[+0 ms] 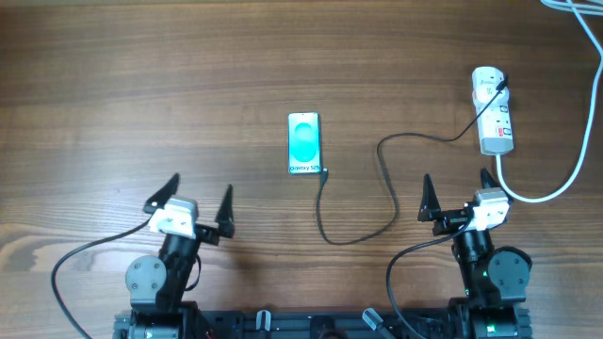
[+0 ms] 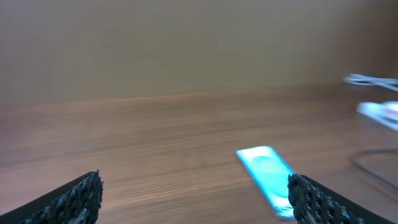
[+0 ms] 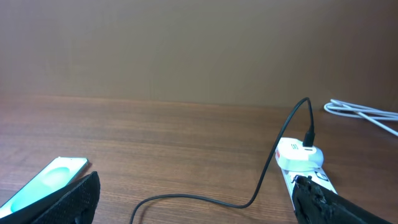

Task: Plug charger to phone and switch on socket

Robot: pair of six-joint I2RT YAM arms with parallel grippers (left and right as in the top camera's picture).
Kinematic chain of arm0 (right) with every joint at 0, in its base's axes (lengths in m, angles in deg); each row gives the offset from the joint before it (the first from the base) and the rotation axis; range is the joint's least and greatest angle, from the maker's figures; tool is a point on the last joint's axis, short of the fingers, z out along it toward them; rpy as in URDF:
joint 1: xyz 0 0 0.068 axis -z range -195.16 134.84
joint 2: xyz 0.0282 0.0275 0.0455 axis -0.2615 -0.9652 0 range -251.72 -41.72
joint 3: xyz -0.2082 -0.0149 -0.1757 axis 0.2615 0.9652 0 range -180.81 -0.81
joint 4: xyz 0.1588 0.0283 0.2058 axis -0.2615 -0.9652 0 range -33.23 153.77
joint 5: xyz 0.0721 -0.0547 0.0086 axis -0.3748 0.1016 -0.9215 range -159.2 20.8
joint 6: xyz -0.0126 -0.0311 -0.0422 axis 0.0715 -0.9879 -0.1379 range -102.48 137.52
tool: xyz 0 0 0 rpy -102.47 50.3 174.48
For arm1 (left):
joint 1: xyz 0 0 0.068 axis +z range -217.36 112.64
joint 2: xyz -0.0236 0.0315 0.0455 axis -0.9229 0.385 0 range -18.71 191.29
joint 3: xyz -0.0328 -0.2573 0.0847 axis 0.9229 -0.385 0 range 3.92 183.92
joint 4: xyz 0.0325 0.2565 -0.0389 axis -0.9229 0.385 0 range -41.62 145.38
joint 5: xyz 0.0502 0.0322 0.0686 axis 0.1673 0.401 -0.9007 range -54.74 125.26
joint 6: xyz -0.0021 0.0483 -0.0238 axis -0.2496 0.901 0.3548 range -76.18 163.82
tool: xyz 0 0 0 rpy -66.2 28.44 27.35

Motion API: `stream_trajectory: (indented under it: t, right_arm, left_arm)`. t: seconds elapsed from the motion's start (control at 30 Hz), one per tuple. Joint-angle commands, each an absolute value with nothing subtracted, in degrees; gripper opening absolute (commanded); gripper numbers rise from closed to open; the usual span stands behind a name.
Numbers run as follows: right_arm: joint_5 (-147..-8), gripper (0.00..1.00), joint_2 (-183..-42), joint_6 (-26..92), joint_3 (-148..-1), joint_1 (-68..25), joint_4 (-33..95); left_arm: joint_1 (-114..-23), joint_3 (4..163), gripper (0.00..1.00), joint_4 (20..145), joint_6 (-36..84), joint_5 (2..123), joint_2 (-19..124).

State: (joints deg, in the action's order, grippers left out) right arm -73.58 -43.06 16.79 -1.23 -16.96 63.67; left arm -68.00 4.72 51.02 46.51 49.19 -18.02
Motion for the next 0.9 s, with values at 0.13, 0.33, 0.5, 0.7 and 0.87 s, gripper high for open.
stream_trajectory:
  t: [0.13,0.33,0.5,0.7,0.87]
  right_arm:
    - [-72.64,0.99,-43.46,16.18,-1.1,-17.23,63.82]
    - [-72.64,1.0,-43.46,16.18,-1.12,-17.23,63.82]
    - [-72.64,1.0,-43.46,16.18,-1.1,-17.23,63.82]
    - [-72.64,1.0,-43.46,16.18,-1.1,-17.23,63.82]
    - [-72.64,1.0,-43.46,16.16,-1.12,-17.23,63.82]
  left_arm:
    - [-68.26,4.26,1.0,42.91,46.34,76.45,-18.33]
    - [-68.26,4.26,1.0,19.59,29.84,72.16,-18.33]
    - [-68.22,7.02,1.0,16.86,22.34,66.66,-18.0]
    - [-68.22,11.56,1.0,18.3,19.35,66.87,-11.27]
    - [-68.22,34.56,1.0,48.09,25.4,69.39,8.3]
